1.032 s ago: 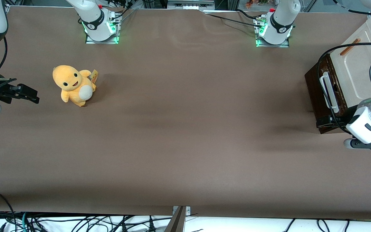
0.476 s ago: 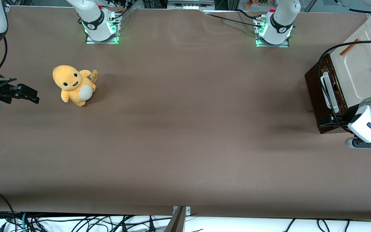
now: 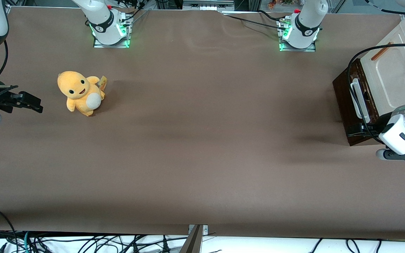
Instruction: Open lower drawer with left arm only
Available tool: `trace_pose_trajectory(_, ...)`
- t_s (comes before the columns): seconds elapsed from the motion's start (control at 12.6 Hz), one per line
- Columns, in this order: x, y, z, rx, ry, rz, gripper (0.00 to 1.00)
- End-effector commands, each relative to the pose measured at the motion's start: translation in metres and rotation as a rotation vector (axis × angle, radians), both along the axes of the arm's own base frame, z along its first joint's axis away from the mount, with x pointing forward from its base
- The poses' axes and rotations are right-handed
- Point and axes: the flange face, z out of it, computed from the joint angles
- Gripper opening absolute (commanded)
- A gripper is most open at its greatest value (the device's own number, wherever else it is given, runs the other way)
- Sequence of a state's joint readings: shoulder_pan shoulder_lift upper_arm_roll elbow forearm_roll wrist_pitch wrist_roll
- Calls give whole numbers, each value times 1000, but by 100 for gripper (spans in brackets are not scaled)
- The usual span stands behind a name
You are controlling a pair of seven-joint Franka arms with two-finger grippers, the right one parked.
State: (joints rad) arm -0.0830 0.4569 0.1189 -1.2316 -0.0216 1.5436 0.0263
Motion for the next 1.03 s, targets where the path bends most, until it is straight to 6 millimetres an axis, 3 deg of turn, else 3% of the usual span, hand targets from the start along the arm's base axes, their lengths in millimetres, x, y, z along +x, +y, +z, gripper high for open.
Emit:
trace_pose_trajectory(0.0,-7,-2,5,72,22,-20,100)
trace_pose_trajectory(0.4,-12,-2,2,109,67,-21,100)
trace_pose_trajectory(0.71,-23,-16,-7,201,150,-3,100)
trace_pose_trajectory(0.95,-29,-45,-16,288,171,146,100)
